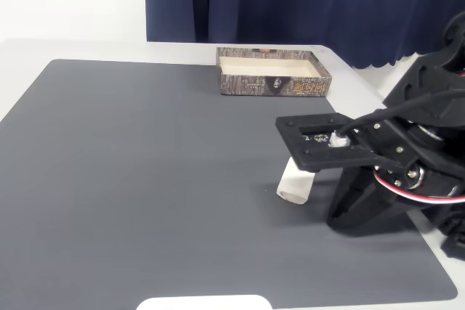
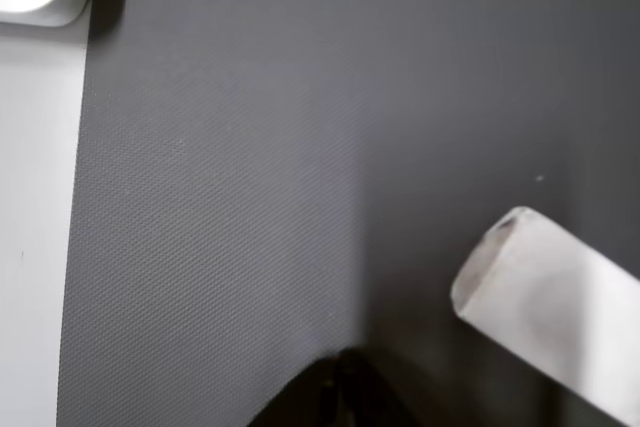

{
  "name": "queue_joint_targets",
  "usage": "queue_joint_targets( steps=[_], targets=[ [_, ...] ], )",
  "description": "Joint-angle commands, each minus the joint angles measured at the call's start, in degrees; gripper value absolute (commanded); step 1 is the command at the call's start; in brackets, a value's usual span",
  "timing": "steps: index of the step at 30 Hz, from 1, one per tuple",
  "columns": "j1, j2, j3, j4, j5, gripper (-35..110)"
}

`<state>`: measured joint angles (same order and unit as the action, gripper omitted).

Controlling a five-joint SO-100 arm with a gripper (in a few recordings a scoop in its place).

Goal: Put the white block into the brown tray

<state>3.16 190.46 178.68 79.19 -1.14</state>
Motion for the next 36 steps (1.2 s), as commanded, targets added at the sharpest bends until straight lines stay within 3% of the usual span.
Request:
queue_joint_targets(
  steps=[1,25,36],
  targets=[
    [-0.09,-0.53,-0.26,0.35,-0.35,0],
    [-1.41,-3.34,-1.14,0.62,2.55,0],
    [6.68,-22.5,-22.32,1.41,-4.48,0]
  ],
)
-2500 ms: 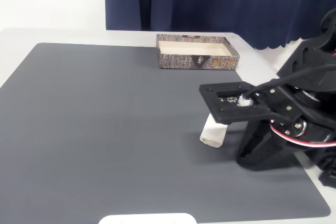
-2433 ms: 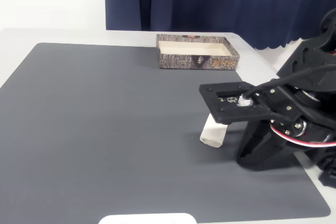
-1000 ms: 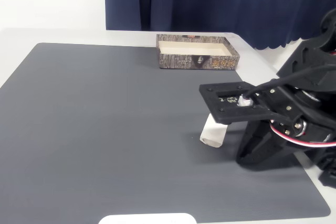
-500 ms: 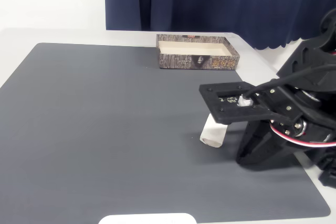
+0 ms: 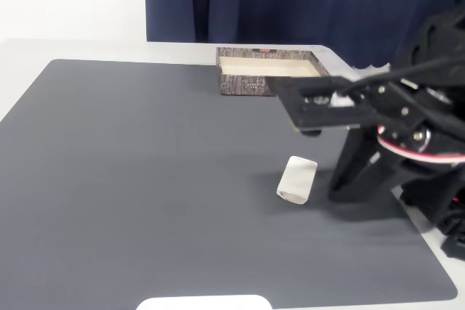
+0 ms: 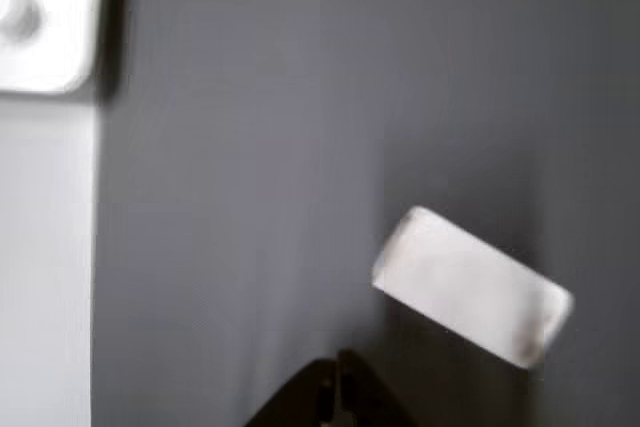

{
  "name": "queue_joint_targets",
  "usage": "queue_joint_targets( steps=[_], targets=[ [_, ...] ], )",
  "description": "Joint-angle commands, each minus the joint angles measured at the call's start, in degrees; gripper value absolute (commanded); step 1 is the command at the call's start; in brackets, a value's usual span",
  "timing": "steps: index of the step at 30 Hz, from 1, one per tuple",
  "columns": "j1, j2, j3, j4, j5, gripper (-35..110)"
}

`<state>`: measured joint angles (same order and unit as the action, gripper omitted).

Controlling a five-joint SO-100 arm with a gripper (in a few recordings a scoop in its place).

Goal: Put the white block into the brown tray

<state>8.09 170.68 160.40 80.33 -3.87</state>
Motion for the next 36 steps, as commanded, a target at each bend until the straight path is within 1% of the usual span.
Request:
queue_joint_targets(
  steps=[1,9,17,23,30,32,33,34,36],
  targets=[
    [2.37,-3.69,-4.39,0.26,-1.76,0],
    [10.63,-11.69,-7.56,-0.18,-3.87,0],
    [17.93,-26.63,-18.63,-1.58,-12.48,0],
    [19.34,-34.01,-21.27,-1.93,-15.56,0],
    [19.86,-35.86,-21.09,-2.11,-16.7,0],
    [19.86,-36.04,-21.09,-2.9,-20.74,0],
    [19.95,-36.12,-21.09,-3.52,-24.79,0],
    [19.95,-36.12,-21.09,-4.22,-30.32,0],
    [19.6,-36.39,-21.36,-5.8,-45.44,0]
  ],
)
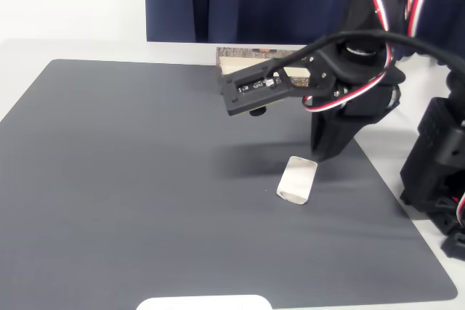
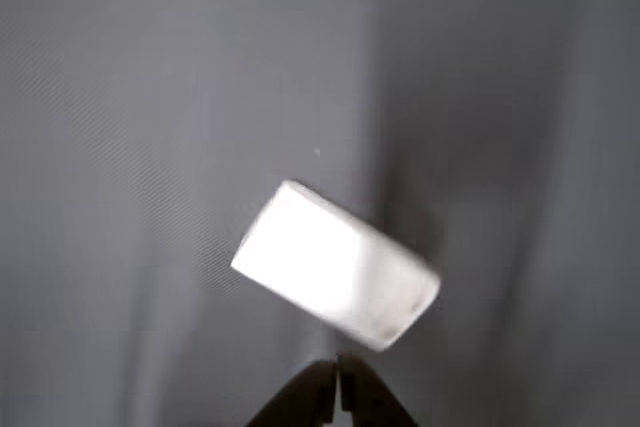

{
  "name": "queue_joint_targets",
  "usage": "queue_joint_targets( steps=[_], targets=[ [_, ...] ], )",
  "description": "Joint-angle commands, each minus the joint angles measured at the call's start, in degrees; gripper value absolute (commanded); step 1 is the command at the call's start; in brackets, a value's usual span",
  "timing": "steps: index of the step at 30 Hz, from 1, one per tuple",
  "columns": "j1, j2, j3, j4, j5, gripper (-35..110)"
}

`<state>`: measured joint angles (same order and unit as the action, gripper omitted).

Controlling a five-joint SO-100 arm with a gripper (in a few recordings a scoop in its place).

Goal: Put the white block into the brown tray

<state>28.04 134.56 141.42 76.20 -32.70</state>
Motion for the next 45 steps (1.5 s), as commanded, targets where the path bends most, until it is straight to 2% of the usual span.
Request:
queue_joint_targets(
  steps=[1,15,23,29,30,45],
  targets=[
    [-0.53,-0.44,-2.37,-1.93,-22.41,0],
    [-0.18,-1.05,-1.93,-1.58,-54.76,0],
    [0.53,-0.79,-1.14,-1.49,-56.25,0],
    [1.23,-0.35,-1.23,-1.49,-56.25,6],
    [1.32,-0.35,-1.05,-2.11,-56.16,0],
    [2.29,0.7,-0.09,-3.43,-57.22,2]
  ],
)
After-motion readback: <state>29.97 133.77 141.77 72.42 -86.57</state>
